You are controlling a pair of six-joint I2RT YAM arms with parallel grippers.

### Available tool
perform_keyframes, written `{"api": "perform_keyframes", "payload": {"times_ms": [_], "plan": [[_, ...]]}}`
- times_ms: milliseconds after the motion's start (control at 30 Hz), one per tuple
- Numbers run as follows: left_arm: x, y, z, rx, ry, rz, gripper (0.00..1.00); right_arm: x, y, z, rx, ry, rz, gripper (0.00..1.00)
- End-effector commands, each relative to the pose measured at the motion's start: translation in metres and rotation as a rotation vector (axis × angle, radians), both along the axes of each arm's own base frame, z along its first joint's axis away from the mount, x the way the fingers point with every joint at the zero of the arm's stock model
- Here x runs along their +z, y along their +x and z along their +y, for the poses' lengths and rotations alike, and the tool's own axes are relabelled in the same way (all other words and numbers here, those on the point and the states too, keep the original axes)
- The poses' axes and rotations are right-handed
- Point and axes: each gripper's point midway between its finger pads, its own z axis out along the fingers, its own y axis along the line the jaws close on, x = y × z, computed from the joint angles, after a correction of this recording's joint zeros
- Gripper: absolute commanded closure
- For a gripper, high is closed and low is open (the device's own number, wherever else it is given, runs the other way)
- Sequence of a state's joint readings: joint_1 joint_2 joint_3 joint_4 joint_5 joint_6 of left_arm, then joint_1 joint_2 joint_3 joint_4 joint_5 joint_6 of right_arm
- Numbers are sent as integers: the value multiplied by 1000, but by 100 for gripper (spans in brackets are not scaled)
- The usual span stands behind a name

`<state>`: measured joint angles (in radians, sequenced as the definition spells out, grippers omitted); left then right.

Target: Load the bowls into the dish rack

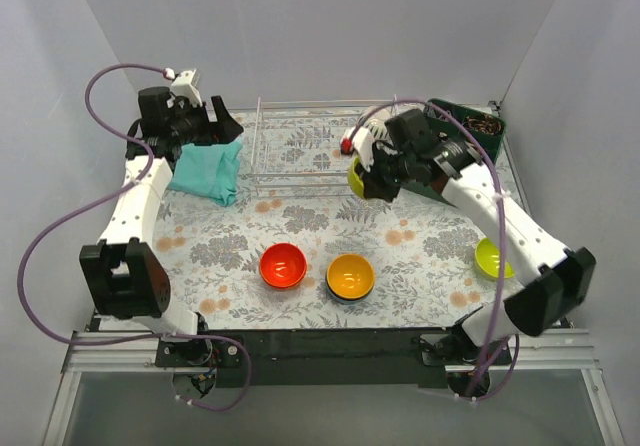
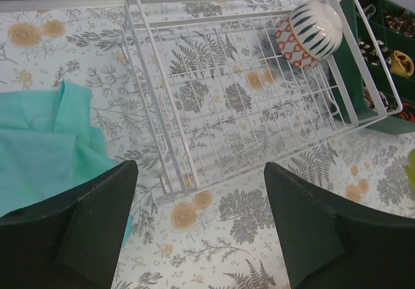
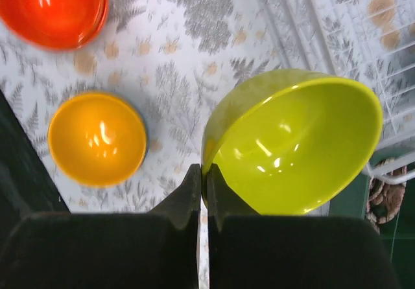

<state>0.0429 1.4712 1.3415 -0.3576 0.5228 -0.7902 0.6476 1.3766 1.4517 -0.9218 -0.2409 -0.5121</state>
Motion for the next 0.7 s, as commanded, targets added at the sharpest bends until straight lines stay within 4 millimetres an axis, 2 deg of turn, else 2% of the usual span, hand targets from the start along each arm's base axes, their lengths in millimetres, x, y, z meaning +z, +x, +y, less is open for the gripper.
{"api": "perform_keyframes", "payload": {"times_ms": [0, 33, 67, 100, 133, 167, 200, 233, 267, 300, 333, 367, 400, 433, 500, 533, 600, 633, 667], "plan": [[14, 30, 1, 6, -12, 37, 22, 72, 80, 49, -3, 372, -55, 99], [0, 41, 0, 4, -17, 75, 22, 85, 94, 53, -3, 431, -58, 99], [6, 48, 0, 2, -13, 62, 22, 91, 99, 63, 12, 515, 27, 99], [4, 50, -3, -11, -9, 66, 22, 95, 114, 54, -24, 566, 60, 99], [-9, 56, -3, -29, 12, 81, 22, 105, 127, 56, -17, 627, 48, 99], [-10, 58, -5, -52, 22, 75, 22, 102, 128, 61, 26, 680, 112, 99], [-13, 58, -9, -92, 29, 75, 22, 98, 135, 55, -24, 732, 203, 99], [-21, 60, -10, -127, 53, 72, 22, 110, 146, 57, 9, 795, 168, 99], [-25, 61, -11, -143, 69, 67, 22, 103, 147, 59, 43, 835, 244, 99], [-29, 61, -9, -152, 88, 64, 21, 99, 150, 58, -3, 878, 366, 99], [-33, 63, -8, -156, 103, 64, 21, 111, 158, 59, 47, 932, 325, 99], [-36, 66, -6, -165, 127, 54, 20, 98, 166, 60, 51, 945, 386, 99], [-35, 67, -7, -175, 135, 42, 20, 104, 169, 61, 54, 984, 426, 99], [-37, 69, -6, -180, 140, 39, 20, 91, 177, 63, 48, 991, 464, 99], [-35, 75, -8, -192, 135, 19, 20, 89, 184, 65, 49, 1013, 477, 99], [-33, 78, -9, -193, 132, 11, 21, 80, 190, 68, 35, 1019, 491, 99], [-40, 84, -11, -198, 122, 33, 20, 78, 199, 72, 33, 1033, 482, 99], [-33, 88, -11, -200, 122, 20, 21, 66, 208, 74, -4, 1040, 506, 99], [-36, 89, -12, -204, 123, 34, 21, 61, 212, 76, -16, 1042, 515, 99]]}}
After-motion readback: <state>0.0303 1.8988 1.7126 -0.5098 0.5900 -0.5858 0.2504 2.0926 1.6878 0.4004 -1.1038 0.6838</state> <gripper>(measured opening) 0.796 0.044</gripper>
